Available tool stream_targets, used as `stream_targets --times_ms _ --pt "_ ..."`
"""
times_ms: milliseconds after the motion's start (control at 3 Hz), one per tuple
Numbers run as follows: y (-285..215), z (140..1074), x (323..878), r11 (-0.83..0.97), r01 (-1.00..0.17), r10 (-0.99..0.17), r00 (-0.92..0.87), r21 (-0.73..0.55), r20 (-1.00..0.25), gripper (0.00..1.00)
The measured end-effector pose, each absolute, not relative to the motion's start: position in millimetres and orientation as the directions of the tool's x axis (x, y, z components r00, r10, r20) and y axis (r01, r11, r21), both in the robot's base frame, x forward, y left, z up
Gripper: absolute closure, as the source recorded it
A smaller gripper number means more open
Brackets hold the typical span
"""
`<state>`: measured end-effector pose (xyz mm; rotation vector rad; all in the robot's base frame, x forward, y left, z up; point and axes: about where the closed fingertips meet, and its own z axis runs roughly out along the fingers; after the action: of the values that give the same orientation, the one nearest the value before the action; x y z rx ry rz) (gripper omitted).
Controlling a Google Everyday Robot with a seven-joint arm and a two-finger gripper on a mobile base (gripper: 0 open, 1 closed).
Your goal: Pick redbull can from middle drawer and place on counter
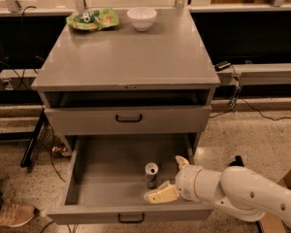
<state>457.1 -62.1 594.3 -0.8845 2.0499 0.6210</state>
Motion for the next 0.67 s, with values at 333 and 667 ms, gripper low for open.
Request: stream_targets --times_ms 333,667 --pt "-73.6 564.0 477.1 0.7 -0.711 -0.361 -0.439 0.072 -0.823 0.0" --pt "-80.7 537.5 498.7 0.753 -0.657 -0.341 -0.446 0.043 -0.828 0.0"
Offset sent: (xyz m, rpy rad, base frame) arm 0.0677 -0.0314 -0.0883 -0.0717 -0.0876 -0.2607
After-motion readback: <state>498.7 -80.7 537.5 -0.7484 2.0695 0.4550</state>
